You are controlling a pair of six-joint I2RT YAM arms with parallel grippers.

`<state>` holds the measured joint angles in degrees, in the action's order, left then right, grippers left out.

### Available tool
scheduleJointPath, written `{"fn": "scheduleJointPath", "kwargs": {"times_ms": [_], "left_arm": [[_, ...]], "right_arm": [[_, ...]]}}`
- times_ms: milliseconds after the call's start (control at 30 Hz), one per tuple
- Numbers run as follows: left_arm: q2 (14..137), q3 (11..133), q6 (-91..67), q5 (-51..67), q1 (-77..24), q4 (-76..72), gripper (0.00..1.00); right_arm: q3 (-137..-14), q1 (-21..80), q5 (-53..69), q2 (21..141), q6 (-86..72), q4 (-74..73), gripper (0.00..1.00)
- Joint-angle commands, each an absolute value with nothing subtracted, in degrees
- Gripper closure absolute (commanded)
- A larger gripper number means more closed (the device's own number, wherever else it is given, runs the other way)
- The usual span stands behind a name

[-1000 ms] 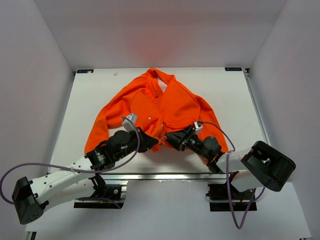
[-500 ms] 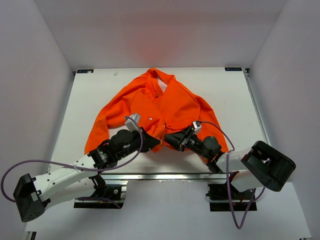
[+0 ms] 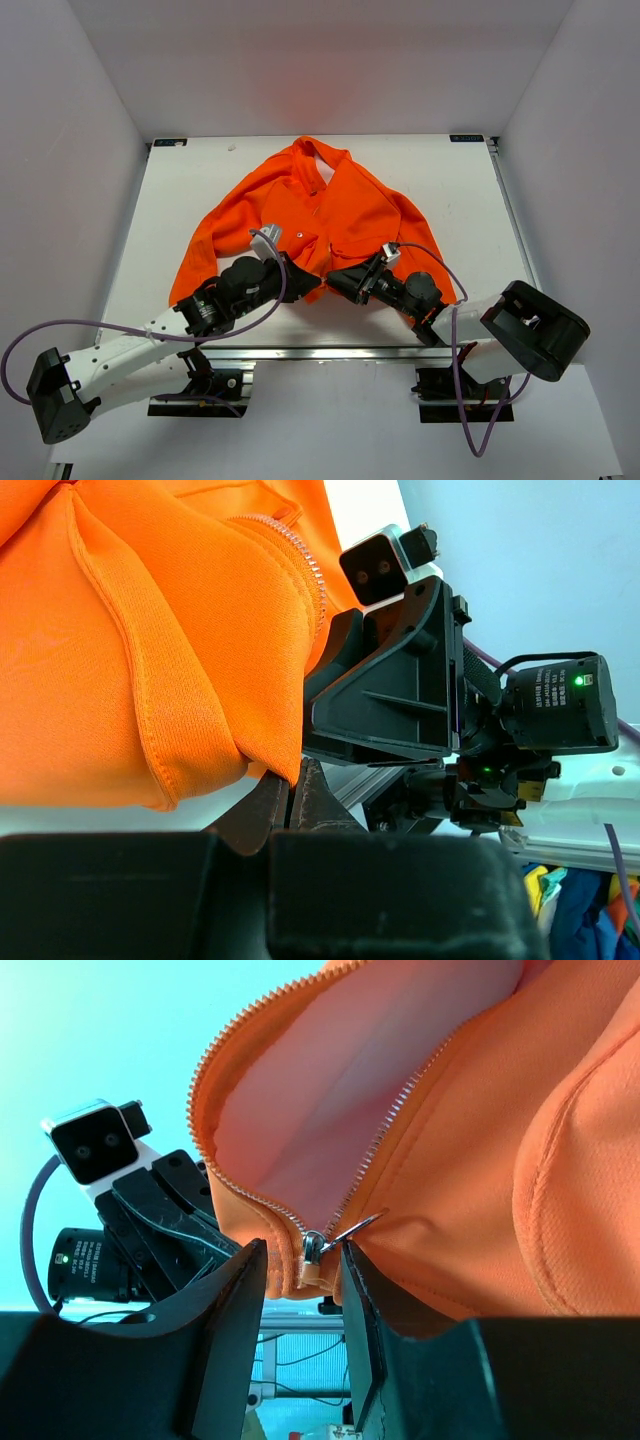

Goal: Zip up the jacket

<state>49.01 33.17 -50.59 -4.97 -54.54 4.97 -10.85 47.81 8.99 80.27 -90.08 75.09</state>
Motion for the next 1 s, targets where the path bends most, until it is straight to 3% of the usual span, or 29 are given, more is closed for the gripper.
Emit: {"fn": "scheduleJointPath", "kwargs": {"times_ms": [0,967], "left_arm": [[47.9,36.2,-49.4,-4.3,-54.7,4.3,1.00],[48.6,38.4,-48.3,-1.4,-54.7,4.4,1.00]], "right_arm": [[-12.4,48.3,10.1,80.7,-90.7,95.2,0.58],[-11.6,48.3,6.5,81.7,-95.9,88.2,0.58]]}}
